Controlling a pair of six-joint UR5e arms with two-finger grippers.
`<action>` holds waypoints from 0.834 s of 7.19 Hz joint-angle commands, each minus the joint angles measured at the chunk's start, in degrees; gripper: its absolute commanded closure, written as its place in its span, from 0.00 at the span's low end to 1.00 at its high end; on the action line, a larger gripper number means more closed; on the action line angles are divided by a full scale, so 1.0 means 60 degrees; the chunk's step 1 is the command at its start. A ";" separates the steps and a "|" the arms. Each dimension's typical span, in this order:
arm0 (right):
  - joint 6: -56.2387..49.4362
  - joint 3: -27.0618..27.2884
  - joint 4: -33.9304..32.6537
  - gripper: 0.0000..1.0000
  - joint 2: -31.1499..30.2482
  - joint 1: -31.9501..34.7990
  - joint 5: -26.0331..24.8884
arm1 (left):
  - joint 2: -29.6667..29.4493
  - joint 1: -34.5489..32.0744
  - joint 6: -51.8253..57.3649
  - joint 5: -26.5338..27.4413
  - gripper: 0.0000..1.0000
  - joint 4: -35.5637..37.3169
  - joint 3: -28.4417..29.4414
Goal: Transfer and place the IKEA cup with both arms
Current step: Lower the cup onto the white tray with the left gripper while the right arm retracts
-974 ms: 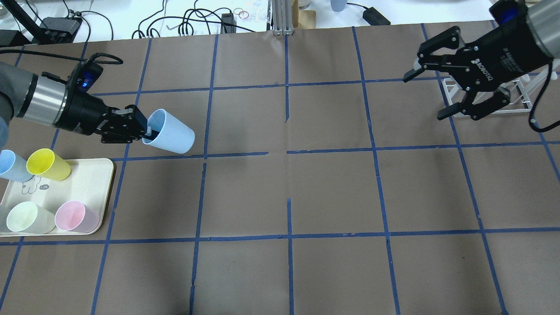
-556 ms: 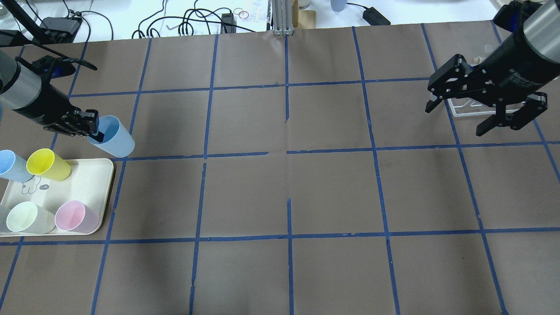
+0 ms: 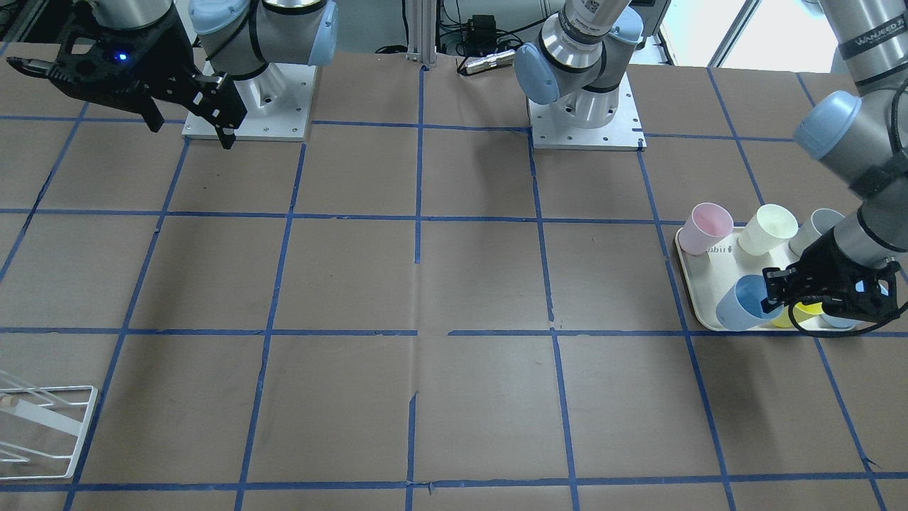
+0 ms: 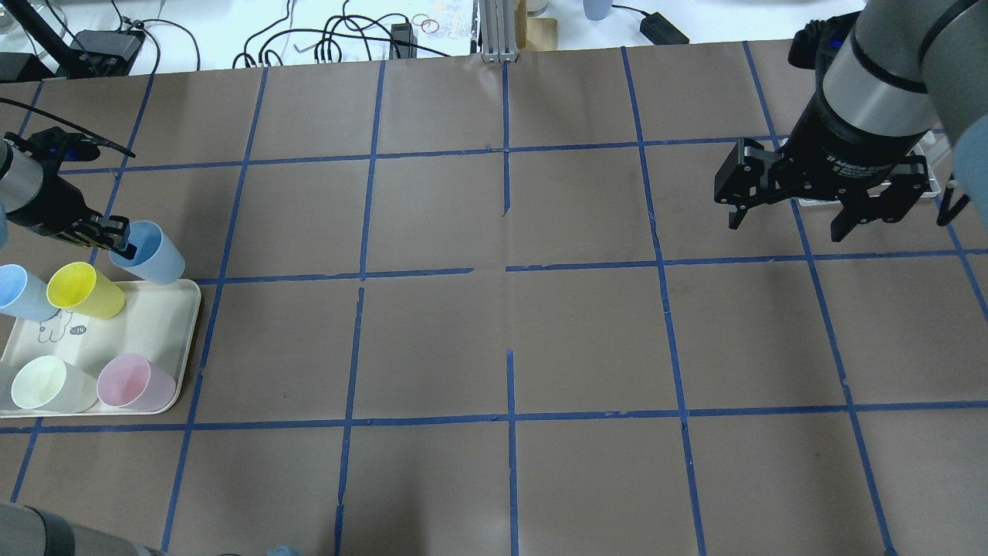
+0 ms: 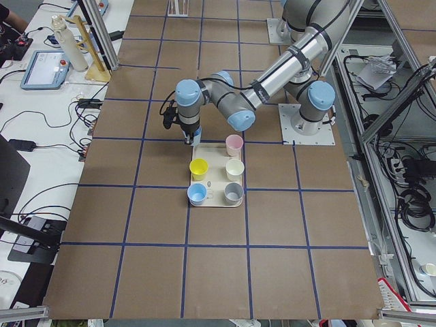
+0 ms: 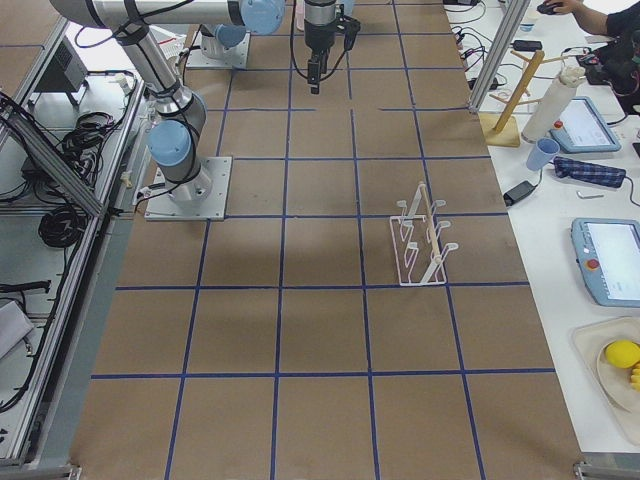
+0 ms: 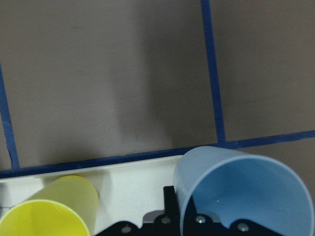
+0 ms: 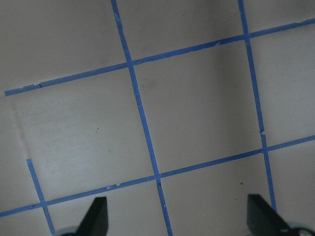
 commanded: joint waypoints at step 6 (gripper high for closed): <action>-0.1167 0.0094 -0.0204 0.00 0.0006 0.0024 0.0852 | -0.0444 0.0251 0.0356 -0.0064 1.00 -0.0091 -0.0126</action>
